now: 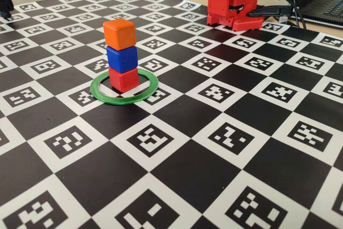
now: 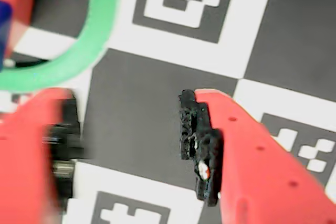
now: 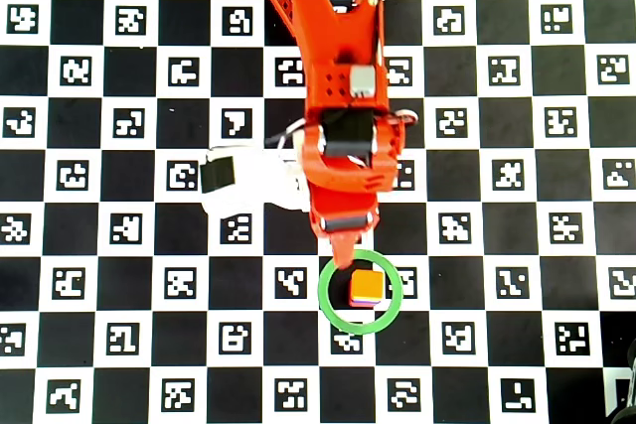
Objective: Grab the red cube then put it in the green circle then put the blue cube on top and finally the orange cube on top
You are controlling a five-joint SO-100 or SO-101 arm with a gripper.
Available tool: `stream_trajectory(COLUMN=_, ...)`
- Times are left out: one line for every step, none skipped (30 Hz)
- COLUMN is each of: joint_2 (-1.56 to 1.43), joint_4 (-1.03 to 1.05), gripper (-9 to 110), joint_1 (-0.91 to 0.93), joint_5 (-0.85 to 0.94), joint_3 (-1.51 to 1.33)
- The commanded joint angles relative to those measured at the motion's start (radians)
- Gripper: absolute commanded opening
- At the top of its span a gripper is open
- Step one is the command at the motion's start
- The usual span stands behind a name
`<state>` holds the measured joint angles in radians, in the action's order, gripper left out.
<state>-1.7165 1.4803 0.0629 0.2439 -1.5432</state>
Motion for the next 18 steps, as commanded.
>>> stream_trajectory(joint_2=-0.199, joint_4=-0.034, gripper=1, joint_1=0.023, joint_5=0.051, joint_3=-0.057)
stream_trajectory(joint_2=-0.233, joint_4=-0.041, gripper=-2, joint_1=0.025, joint_5=0.060, joint_3=-0.087)
stream_trajectory(joint_2=-0.264, joint_4=-0.051, gripper=-4, joint_1=0.026, joint_5=0.075, joint_3=-0.117)
stream_trajectory(joint_2=-0.293, joint_4=-0.057, gripper=-5, joint_1=0.026, joint_5=0.089, joint_3=-0.146)
stream_trajectory(joint_2=-0.328, joint_4=-0.069, gripper=-5, joint_1=0.028, joint_5=0.110, joint_3=-0.181)
stream_trajectory(joint_2=-0.364, joint_4=-0.078, gripper=-5, joint_1=0.028, joint_5=0.129, joint_3=-0.218)
stream_trajectory(joint_2=-0.400, joint_4=-0.087, gripper=-5, joint_1=0.025, joint_5=0.153, joint_3=-0.258)
stream_trajectory(joint_2=-0.436, joint_4=-0.092, gripper=-5, joint_1=0.021, joint_5=0.183, joint_3=-0.295)
stream_trajectory(joint_2=-0.474, joint_4=-0.103, gripper=-5, joint_1=0.020, joint_5=0.209, joint_3=-0.334)
stream_trajectory(joint_2=-0.509, joint_4=-0.117, gripper=-5, joint_1=0.023, joint_5=0.233, joint_3=-0.373)
stream_trajectory(joint_2=-0.548, joint_4=-0.133, gripper=-5, joint_1=0.028, joint_5=0.262, joint_3=-0.413)
stream_trajectory(joint_2=-0.589, joint_4=-0.150, gripper=-5, joint_1=0.031, joint_5=0.304, joint_3=-0.456)
stream_trajectory(joint_2=-0.634, joint_4=-0.173, gripper=-5, joint_1=0.032, joint_5=0.350, joint_3=-0.508)
stream_trajectory(joint_2=-0.684, joint_4=-0.201, gripper=-5, joint_1=0.034, joint_5=0.390, joint_3=-0.565)
stream_trajectory(joint_2=-0.738, joint_4=-0.229, gripper=-5, joint_1=0.037, joint_5=0.426, joint_3=-0.621)
stream_trajectory(joint_2=-0.784, joint_4=-0.247, gripper=-5, joint_1=0.037, joint_5=0.471, joint_3=-0.672)
stream_trajectory(joint_2=-0.811, joint_4=-0.250, gripper=-5, joint_1=0.037, joint_5=0.503, joint_3=-0.704)
stream_trajectory(joint_2=-0.841, joint_4=-0.255, gripper=-5, joint_1=0.041, joint_5=0.523, joint_3=-0.735)
